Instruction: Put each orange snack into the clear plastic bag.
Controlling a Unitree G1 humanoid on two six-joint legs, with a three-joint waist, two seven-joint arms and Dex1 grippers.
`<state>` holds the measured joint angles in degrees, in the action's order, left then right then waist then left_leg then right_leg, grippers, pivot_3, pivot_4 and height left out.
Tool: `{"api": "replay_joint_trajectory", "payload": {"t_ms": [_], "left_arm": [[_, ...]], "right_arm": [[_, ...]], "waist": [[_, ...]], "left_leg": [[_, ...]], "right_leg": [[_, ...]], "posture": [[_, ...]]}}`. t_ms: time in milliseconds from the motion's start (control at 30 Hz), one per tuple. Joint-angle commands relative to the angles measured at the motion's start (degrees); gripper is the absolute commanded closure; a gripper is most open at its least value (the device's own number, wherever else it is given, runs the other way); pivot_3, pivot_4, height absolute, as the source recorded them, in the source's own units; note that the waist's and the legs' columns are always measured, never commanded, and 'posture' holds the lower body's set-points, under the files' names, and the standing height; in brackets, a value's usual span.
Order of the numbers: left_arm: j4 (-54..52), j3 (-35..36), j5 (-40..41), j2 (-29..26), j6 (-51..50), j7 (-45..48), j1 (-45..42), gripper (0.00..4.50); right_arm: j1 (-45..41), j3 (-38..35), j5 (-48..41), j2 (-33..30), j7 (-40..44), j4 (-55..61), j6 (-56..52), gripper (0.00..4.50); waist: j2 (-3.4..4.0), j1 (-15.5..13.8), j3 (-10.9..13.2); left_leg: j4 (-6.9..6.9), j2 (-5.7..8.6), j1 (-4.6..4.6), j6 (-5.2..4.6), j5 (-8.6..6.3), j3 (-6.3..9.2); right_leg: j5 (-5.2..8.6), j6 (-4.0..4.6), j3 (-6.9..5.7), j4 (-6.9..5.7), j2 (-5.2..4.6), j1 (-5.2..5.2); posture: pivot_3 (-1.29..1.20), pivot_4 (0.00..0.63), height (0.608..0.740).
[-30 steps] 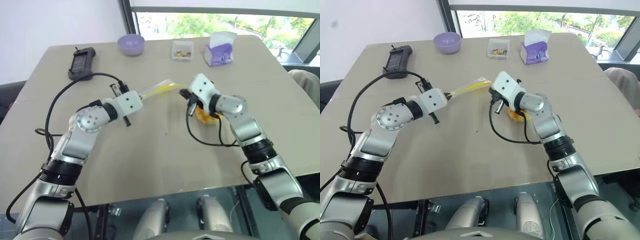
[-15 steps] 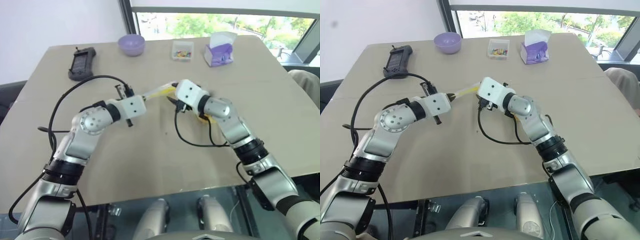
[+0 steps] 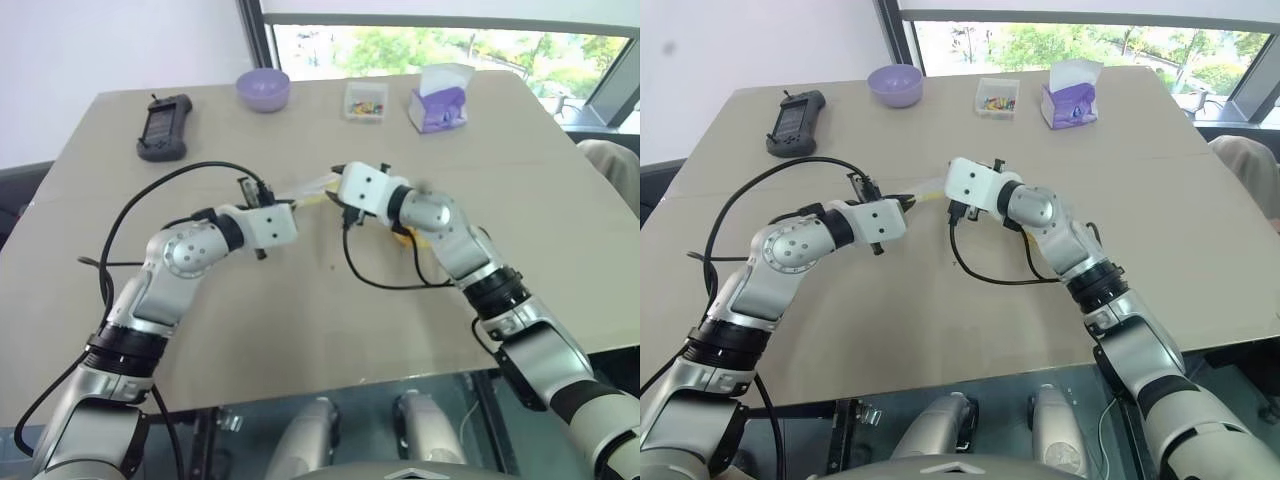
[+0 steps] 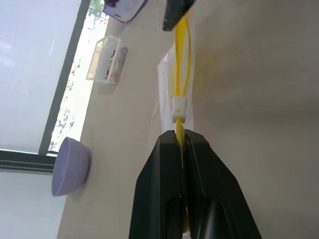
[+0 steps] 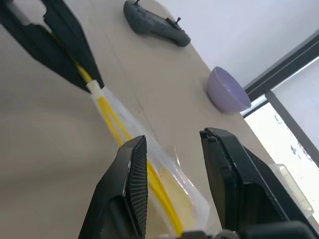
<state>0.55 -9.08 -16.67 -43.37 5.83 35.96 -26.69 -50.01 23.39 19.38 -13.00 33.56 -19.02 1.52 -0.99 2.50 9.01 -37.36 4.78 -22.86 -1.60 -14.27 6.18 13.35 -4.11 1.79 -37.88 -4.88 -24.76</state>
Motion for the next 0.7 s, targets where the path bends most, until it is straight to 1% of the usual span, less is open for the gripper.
{"api": "replay_joint_trajectory", "payload": {"t_ms": [33,700], "left_arm": [[-2.59,1.51,0.05,-0.25,0.91,-0.38,0.09,4.5],[-3.51,0.63,-1.92,-0.2,3.75,-0.42,0.42,4.5]], "right_arm": [[-1.64,0.16,0.67,-0.21,0.12,0.51,1.66,2.63],[-1.72,-0.35,1.16,0.5,0.52,-1.46,0.73,2.63]], "waist": [[0.0,0.0,0.0],[0.0,0.01,0.0]], "left_leg": [[0.0,0.0,0.0,0.0,0.0,0.0],[0.0,0.0,0.0,0.0,0.0,0.0]], "right_leg": [[0.0,0.0,0.0,0.0,0.0,0.0],[0.0,0.0,0.0,-0.01,0.01,0.0]], "posture": [[0.0,0.15,0.74],[0.0,0.15,0.74]]}}
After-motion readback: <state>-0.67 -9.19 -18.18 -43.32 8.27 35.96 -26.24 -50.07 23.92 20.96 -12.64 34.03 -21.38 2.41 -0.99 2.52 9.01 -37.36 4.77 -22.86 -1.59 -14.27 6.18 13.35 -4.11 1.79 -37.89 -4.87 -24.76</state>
